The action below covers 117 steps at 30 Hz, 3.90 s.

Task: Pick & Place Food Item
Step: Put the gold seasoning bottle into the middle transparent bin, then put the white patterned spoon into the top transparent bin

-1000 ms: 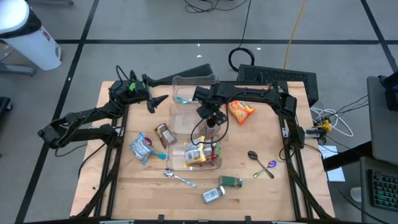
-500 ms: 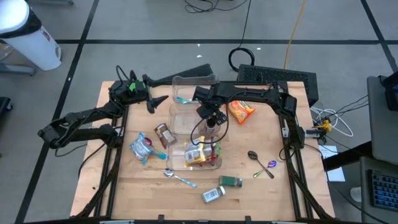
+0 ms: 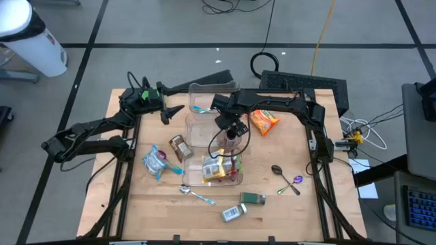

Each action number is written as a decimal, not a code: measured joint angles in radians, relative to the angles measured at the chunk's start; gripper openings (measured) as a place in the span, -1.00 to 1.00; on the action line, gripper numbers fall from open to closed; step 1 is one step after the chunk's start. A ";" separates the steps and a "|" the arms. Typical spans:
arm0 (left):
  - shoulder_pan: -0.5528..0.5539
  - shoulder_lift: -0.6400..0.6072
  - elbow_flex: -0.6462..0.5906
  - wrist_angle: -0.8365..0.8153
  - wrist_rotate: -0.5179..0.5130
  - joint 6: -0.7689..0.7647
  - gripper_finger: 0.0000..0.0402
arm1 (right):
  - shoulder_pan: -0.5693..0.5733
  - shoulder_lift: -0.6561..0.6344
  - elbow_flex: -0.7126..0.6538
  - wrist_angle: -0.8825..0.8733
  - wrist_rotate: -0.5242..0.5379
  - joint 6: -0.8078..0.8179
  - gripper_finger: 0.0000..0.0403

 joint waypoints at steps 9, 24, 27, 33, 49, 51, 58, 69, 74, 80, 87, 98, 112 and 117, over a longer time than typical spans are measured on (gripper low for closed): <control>0.000 0.000 0.000 0.000 0.000 0.000 0.78 | 0.000 0.000 0.000 0.013 0.000 -0.007 0.49; 0.000 0.000 0.000 0.000 0.000 0.000 0.78 | -0.001 -0.002 0.000 0.013 0.025 -0.007 0.51; 0.000 0.000 0.000 0.000 0.000 0.000 0.78 | -0.002 -0.002 0.001 0.014 0.025 0.000 0.58; 0.000 0.000 0.000 0.000 0.000 0.000 0.78 | -0.002 -0.002 0.001 0.014 0.027 0.004 0.66; 0.000 0.000 0.000 0.000 0.003 0.000 0.78 | 0.007 -0.123 0.001 0.005 0.079 0.079 0.67; 0.000 0.000 0.000 0.000 0.003 0.000 0.78 | 0.008 -0.139 0.000 0.005 0.079 0.113 0.66; 0.000 0.000 0.000 0.026 -0.018 -0.029 0.78 | 0.007 -0.190 0.001 0.046 0.073 0.322 0.66; -0.004 0.000 0.001 0.038 -0.114 -0.163 0.78 | 0.011 -0.333 -0.307 0.404 0.045 0.438 0.66; -0.005 0.000 0.001 0.036 -0.119 -0.189 0.78 | 0.032 -0.464 -0.531 0.739 0.050 0.362 0.66; -0.017 0.000 0.002 0.028 -0.121 -0.245 0.78 | 0.073 -0.628 -0.754 1.208 0.048 0.367 0.66; -0.035 0.000 0.002 0.027 -0.120 -0.237 0.78 | 0.123 -0.768 -1.047 1.769 0.048 0.429 0.66; -0.048 0.000 0.002 0.027 -0.113 -0.241 0.78 | 0.208 -0.924 -1.372 2.104 0.049 0.697 0.65; -0.049 0.000 0.002 0.027 -0.113 -0.239 0.78 | 0.284 -0.956 -1.429 2.050 0.049 0.709 0.66; -0.049 0.000 0.002 0.026 -0.114 -0.238 0.78 | 0.297 -0.956 -1.429 2.047 0.048 0.736 0.66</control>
